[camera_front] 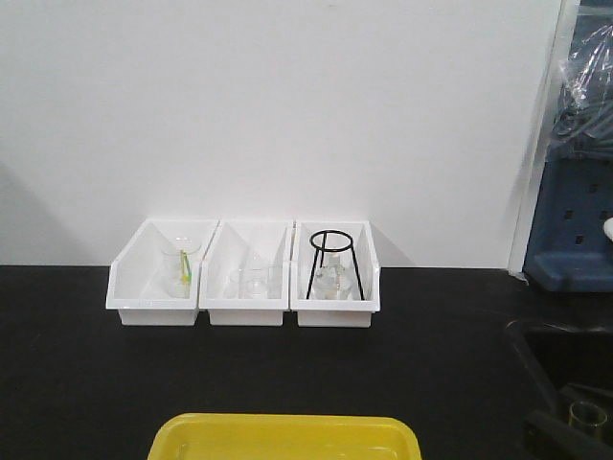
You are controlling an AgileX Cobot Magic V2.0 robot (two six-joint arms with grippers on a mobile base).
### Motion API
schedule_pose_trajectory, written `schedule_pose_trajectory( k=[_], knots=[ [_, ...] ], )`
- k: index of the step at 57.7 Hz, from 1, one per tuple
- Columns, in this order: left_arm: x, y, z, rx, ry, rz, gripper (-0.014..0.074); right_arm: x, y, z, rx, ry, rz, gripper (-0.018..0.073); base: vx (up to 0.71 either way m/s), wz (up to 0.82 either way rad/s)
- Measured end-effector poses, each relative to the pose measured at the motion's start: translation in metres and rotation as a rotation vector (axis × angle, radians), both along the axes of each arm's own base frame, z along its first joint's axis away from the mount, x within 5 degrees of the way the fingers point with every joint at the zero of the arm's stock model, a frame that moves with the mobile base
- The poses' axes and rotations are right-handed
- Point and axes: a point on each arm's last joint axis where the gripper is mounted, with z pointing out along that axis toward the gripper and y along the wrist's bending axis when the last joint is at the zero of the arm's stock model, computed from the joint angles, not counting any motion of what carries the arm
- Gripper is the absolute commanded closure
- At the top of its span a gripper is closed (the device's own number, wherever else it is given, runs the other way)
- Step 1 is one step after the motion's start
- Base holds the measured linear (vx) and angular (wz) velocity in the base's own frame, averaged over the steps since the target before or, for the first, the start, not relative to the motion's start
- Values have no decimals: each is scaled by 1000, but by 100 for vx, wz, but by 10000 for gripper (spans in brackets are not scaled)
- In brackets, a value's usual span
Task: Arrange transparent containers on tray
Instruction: 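Move both held tubes above the yellow tray, then lower the left gripper's tube into the yellow tray and open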
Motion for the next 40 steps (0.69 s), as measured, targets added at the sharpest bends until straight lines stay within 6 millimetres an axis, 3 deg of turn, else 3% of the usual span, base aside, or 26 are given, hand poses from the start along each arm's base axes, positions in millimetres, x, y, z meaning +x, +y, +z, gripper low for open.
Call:
schedule_pose_trajectory(
  k=[40],
  knots=[
    [0, 0, 0, 0, 0, 0, 594, 0, 0, 0, 0, 0, 0, 571, 4, -1]
  ],
)
